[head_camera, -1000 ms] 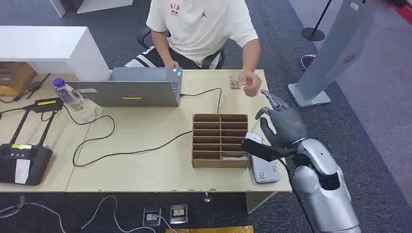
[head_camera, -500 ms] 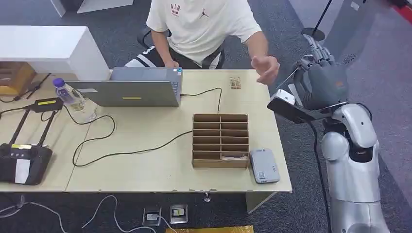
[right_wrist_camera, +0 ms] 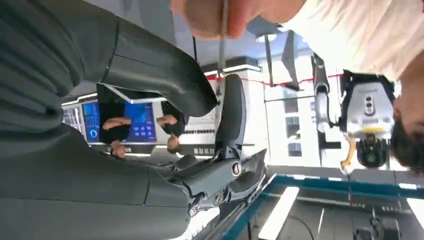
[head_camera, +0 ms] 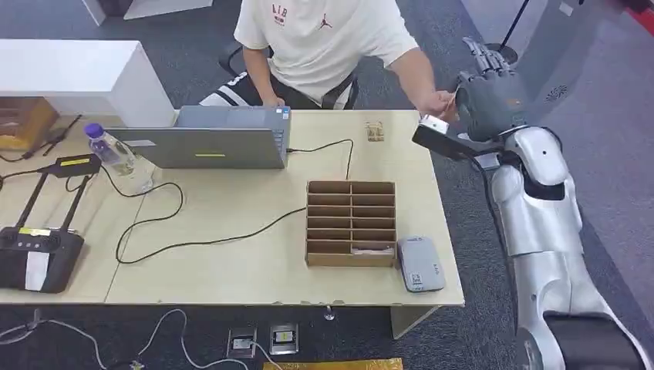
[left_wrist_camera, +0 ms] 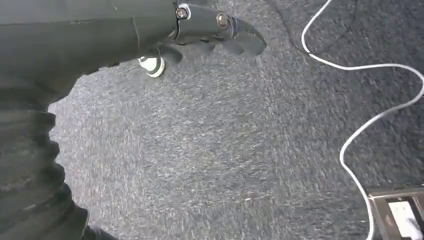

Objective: Pass the card to the sensor for recognition and then transmit it.

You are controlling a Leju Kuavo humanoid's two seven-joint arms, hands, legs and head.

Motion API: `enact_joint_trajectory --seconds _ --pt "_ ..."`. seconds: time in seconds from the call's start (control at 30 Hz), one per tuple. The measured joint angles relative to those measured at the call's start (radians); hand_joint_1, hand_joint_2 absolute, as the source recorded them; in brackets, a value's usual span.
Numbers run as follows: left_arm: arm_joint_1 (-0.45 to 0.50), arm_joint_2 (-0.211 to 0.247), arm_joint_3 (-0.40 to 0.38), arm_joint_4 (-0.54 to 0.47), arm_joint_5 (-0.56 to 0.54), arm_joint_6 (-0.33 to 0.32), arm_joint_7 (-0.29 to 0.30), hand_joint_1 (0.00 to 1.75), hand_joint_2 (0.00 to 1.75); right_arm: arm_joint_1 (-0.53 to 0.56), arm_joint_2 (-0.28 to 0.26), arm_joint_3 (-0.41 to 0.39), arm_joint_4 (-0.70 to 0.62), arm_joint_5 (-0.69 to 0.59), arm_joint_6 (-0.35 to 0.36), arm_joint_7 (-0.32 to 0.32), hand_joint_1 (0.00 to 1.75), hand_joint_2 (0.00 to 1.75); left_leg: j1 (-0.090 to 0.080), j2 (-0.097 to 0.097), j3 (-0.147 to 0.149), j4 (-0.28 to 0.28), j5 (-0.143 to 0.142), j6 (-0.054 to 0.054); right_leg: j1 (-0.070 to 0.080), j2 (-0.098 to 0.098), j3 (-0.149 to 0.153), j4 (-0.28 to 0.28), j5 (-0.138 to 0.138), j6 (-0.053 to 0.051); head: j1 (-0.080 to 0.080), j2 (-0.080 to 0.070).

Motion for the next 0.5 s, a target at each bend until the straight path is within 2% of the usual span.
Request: enact_joint_trajectory --seconds 0.13,0.23,0.27,0.3,0.33,0.5 --pt "-0.011 0.000 0.000 0.000 -0.005 -0.003 0.003 0.00 1.75 -0.054 0.024 0.026 0.142 0.031 -0.023 0.002 1.75 1.75 0.000 0.000 0.000 0.000 0.000 0.000 0.000 0.001 0.000 0.000 0.000 0.000 0.000 0.000" --pt "-0.012 0.000 0.000 0.000 -0.007 -0.005 0.004 0.00 1.75 -0.074 0.039 0.033 0.201 0.045 -0.029 0.003 1.75 1.75 0.001 0.000 0.000 0.000 0.000 0.000 0.001 -0.001 0.000 0.000 0.000 0.000 0.000 0.000" --pt "-0.012 0.000 0.000 0.000 -0.007 -0.005 0.004 0.00 1.75 -0.083 0.043 0.039 0.222 0.046 -0.030 0.003 1.62 1.75 0.001 0.000 0.000 0.000 0.000 0.000 0.001 0.000 0.000 0.000 0.000 0.000 0.000 0.000" --pt "-0.012 0.001 0.000 0.000 -0.007 -0.005 0.005 0.00 1.75 -0.092 0.046 0.045 0.239 0.047 -0.031 0.003 0.44 1.75 0.001 0.000 0.000 0.000 0.000 0.000 0.001 0.000 0.000 0.000 0.000 0.000 0.000 0.000" --pt "-0.012 0.002 0.000 0.000 -0.006 -0.005 0.005 0.00 1.75 -0.099 0.048 0.049 0.259 0.048 -0.032 0.003 0.00 1.75 0.001 0.000 0.000 0.000 0.000 0.000 0.001 0.000 0.000 0.000 0.000 0.000 0.000 0.000" --pt "-0.009 0.005 0.000 0.000 0.001 -0.004 0.005 0.00 1.75 -0.111 0.061 0.061 0.337 0.048 -0.055 0.002 0.00 1.75 0.001 0.000 0.000 0.000 0.000 0.000 0.001 0.000 0.000 0.000 0.000 0.000 0.000 0.000"
